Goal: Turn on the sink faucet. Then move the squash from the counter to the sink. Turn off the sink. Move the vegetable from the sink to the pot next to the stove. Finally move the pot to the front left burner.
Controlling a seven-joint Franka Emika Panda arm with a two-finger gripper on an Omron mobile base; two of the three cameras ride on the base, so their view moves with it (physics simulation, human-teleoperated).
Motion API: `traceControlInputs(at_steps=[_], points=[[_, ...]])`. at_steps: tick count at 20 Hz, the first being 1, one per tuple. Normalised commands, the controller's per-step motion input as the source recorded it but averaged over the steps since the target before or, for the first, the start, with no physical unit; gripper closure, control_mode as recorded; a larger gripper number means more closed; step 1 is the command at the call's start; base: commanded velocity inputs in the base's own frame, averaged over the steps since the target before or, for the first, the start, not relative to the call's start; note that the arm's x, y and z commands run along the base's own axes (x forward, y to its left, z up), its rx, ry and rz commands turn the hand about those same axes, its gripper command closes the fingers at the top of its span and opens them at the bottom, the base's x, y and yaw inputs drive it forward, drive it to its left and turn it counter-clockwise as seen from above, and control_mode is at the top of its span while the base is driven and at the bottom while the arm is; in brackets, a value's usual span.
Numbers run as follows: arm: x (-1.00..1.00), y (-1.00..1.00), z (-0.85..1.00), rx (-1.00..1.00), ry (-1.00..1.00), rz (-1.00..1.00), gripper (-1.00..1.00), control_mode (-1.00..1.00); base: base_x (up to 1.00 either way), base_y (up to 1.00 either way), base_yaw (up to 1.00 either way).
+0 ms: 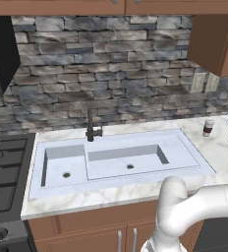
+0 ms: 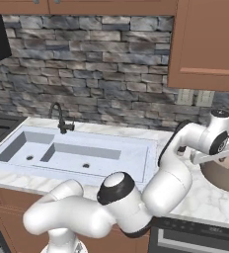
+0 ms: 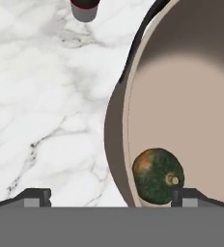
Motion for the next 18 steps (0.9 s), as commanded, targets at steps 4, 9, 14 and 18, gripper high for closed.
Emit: traceControlInputs(at_steps=[4,9,14,18], points=[[0.08,0.0,-0.22,0.0,0.01,0.02,-1.0,-1.0,0.0,0.0,0.0],[0.24,0.0,-0.41,0.0,0.07,0.05,-1.0,-1.0,0.0,0.0,0.0],[0.09,0.0,-0.42,0.0,0.06,0.07,-1.0,-1.0,0.0,0.0,0.0],[0.0,0.0,-0.44,0.0,0.0,0.06,1.0,-1.0,0.0,0.0,0.0]])
